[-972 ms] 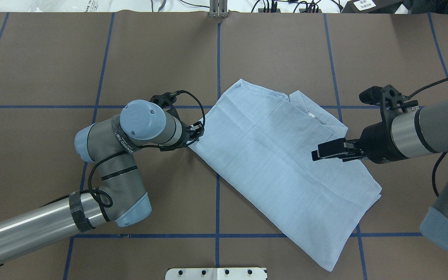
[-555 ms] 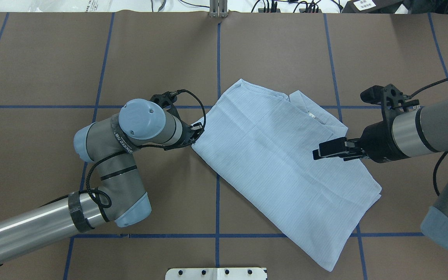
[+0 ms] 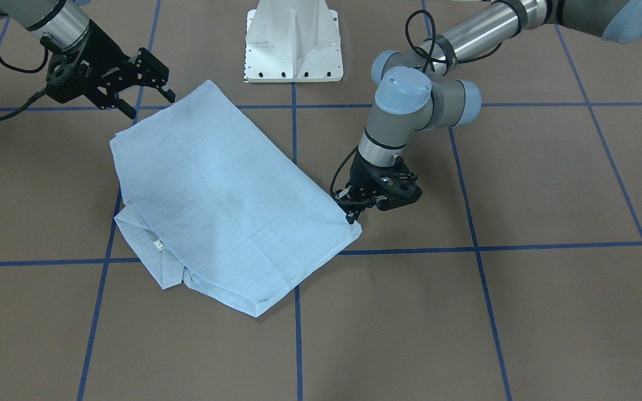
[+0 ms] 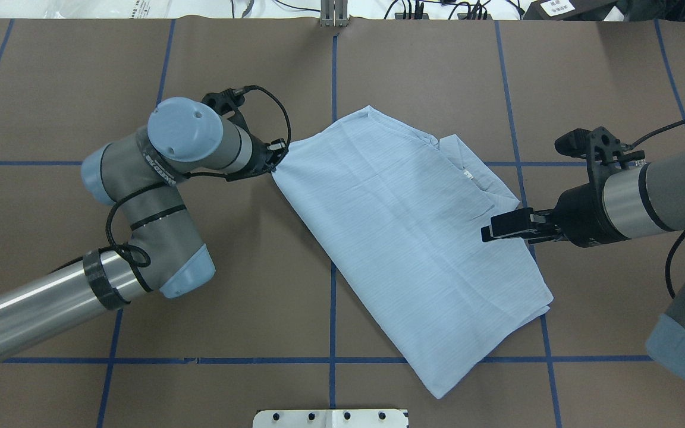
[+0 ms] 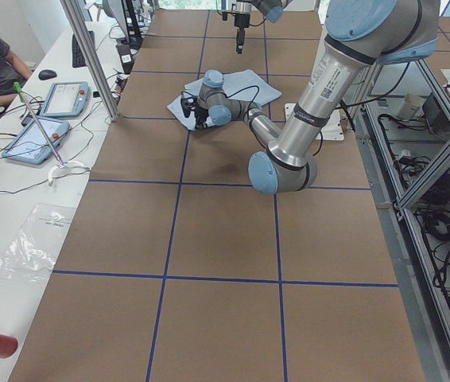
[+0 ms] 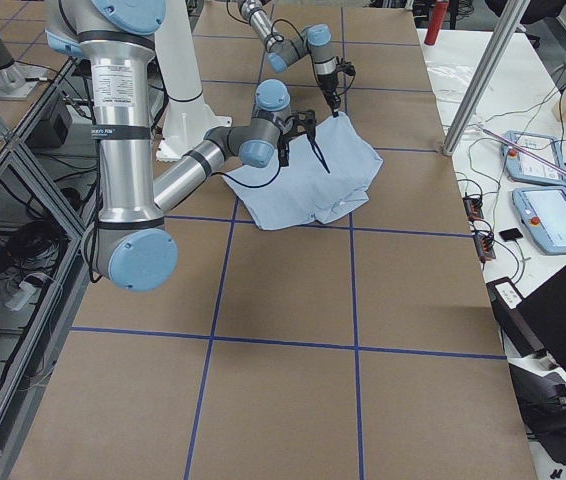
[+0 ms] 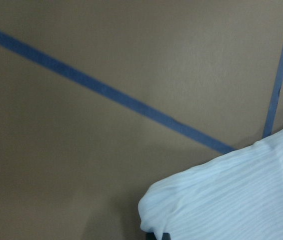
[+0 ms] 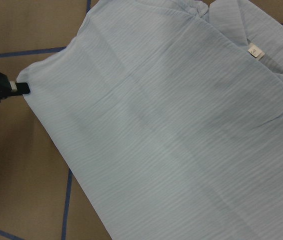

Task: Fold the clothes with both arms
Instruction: 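Pull the shirt corner away from the robot with the left gripper to straighten it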

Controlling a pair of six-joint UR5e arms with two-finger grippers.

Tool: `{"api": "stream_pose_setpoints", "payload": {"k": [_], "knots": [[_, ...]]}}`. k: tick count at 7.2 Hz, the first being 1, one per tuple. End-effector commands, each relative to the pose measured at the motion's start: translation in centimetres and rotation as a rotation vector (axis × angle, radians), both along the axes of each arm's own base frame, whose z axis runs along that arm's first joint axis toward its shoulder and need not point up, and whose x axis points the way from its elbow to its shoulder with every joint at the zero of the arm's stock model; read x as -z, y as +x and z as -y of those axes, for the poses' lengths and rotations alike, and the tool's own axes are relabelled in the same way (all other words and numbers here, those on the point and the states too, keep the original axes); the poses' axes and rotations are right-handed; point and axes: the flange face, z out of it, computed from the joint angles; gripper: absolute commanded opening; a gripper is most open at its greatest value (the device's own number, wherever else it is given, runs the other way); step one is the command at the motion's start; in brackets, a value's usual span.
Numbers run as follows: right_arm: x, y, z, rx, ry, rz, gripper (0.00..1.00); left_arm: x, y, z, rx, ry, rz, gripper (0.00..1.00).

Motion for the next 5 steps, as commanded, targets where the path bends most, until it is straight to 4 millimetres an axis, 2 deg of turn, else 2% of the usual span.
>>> {"api": "stream_pose_setpoints", "payload": {"k": [1,2,3,4,5], "knots": [[-0.3,0.2,0.2,-0.012,-0.002,-0.007,1.00,1.3,-1.3,8.2,0.064,0.089,0.093,0.00],[-0.3,0.1,0.1,-0.010,-0.002,-0.007,1.00,1.9,0.4,11.8,0.096,0.118,0.139,0.00],[-0.5,0.0,0.3,-0.012,-0.005,-0.011,1.00,1.1,1.5,14.4,0.133,0.171,0.114,0.00],[-0.6,0.0,0.3,-0.012,-0.007,-0.013,1.00,0.4,2.3,16.3,0.169,0.218,0.112,0.00],[-0.6,0.0,0.3,-0.013,-0.006,-0.013,1.00,0.1,2.5,17.0,0.197,0.265,0.104,0.00]]}}
